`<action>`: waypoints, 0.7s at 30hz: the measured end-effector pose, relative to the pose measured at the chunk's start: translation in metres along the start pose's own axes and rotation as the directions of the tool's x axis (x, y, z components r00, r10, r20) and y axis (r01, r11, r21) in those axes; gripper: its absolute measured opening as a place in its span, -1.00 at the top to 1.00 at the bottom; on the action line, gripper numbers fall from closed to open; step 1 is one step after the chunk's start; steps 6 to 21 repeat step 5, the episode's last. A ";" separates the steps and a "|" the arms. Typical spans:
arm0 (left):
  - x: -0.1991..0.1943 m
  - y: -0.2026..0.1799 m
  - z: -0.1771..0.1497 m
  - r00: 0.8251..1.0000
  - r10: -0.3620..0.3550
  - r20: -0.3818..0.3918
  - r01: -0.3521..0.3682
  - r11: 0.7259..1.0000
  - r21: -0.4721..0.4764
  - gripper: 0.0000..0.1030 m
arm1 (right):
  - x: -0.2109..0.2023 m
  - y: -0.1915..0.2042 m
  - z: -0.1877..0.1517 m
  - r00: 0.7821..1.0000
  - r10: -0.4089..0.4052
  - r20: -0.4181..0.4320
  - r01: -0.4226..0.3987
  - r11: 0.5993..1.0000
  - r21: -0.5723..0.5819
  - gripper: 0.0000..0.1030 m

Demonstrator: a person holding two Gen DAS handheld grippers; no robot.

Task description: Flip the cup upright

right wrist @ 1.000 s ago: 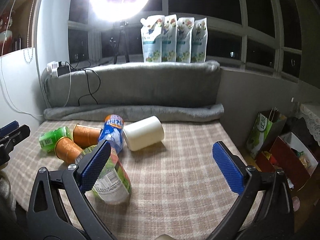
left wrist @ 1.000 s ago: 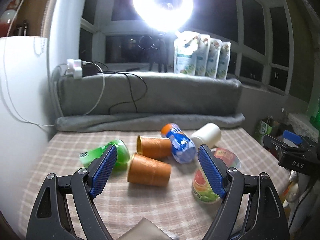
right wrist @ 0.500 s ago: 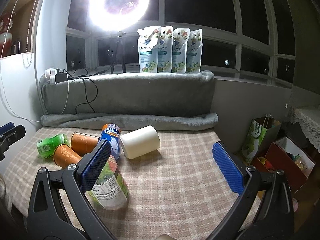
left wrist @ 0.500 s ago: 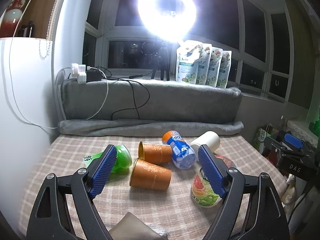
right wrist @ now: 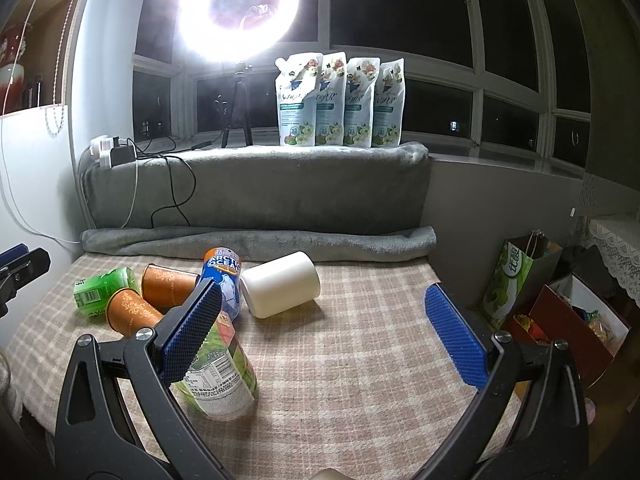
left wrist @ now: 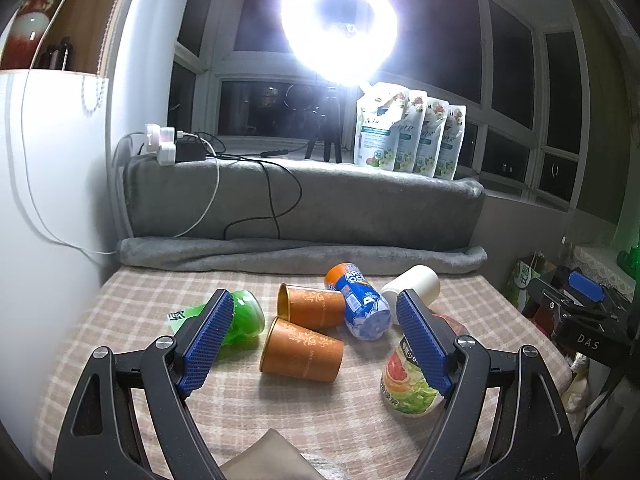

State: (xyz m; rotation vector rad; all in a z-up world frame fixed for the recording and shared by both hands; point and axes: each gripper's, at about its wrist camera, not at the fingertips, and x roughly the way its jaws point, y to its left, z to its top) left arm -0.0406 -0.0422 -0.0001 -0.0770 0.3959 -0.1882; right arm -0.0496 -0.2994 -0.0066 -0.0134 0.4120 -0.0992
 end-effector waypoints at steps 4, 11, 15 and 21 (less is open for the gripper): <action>0.000 -0.001 -0.001 1.000 -0.001 -0.003 0.001 1.000 0.004 -0.62 | -0.001 0.000 0.001 1.000 0.000 -0.001 0.000 1.000 0.000 -1.00; 0.000 -0.001 0.000 1.000 0.000 -0.003 0.000 1.000 0.003 -0.62 | -0.001 0.000 0.001 1.000 0.000 0.000 0.000 1.000 0.000 -1.00; 0.000 -0.001 0.000 1.000 0.000 -0.003 0.000 1.000 0.003 -0.62 | -0.001 0.000 0.001 1.000 0.000 0.000 0.000 1.000 0.000 -1.00; 0.000 -0.001 0.000 1.000 0.000 -0.003 0.000 1.000 0.003 -0.62 | -0.001 0.000 0.001 1.000 0.000 0.000 0.000 1.000 0.000 -1.00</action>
